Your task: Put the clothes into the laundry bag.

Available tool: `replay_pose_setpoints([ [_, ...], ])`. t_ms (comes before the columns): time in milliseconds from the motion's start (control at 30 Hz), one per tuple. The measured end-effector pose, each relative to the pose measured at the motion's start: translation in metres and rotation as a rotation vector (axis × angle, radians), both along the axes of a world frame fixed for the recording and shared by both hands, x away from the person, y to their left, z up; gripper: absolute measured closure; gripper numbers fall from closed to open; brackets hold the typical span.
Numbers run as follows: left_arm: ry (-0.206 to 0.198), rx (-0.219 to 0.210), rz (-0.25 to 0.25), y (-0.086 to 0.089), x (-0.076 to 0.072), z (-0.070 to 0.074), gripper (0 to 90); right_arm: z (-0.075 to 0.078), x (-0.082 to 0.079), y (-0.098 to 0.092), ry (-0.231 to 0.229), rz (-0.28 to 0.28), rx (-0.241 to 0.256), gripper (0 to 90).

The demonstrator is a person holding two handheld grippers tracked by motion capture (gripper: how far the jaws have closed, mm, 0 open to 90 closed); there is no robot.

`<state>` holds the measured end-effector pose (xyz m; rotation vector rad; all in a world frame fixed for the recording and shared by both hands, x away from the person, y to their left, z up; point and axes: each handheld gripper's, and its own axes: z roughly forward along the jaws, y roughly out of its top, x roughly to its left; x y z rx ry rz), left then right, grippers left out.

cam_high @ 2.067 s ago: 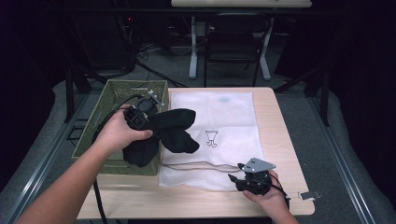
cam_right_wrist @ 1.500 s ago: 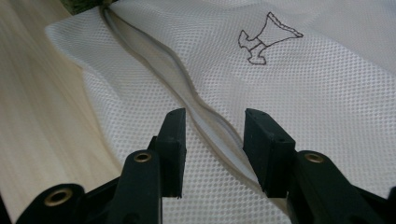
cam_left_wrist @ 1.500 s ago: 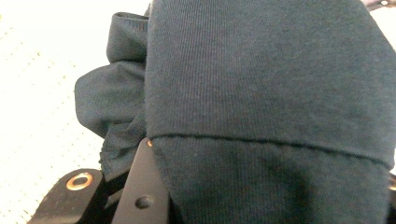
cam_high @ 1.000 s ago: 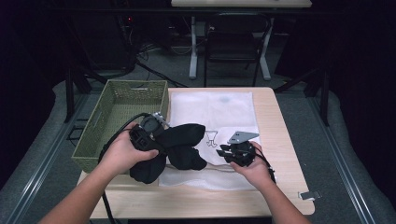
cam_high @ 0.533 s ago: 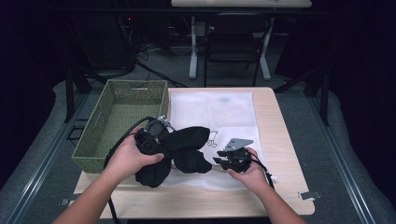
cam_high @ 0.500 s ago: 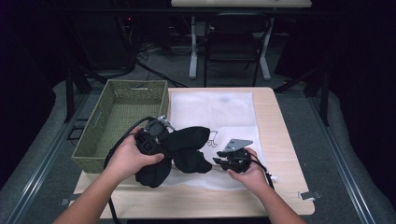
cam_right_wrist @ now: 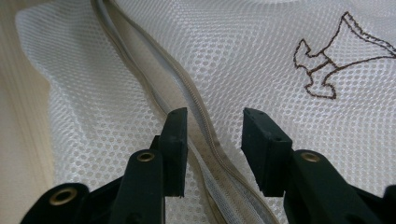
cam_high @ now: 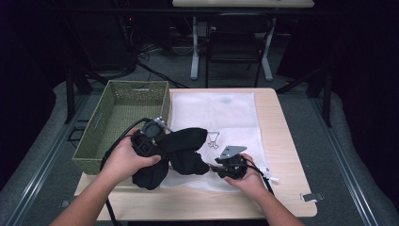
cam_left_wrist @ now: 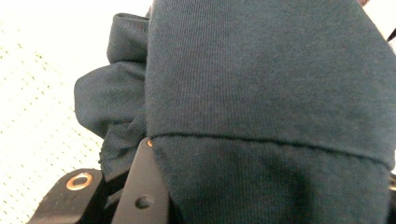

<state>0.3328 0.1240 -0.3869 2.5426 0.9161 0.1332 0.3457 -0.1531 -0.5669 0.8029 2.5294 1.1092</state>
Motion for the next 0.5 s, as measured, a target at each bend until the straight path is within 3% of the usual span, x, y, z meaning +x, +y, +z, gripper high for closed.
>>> replay_pose_setpoints([
  [200,0.004,0.001,-0.001,0.0022,-0.0003,-0.0014,70.7,-0.0071,0.0014,0.0034,0.006,0.001,-0.028,64.1],
  [500,0.009,-0.011,0.001,0.0021,-0.0009,-0.0058,70.6,-0.0106,0.005,0.0018,0.05,0.005,-0.001,74.4],
])
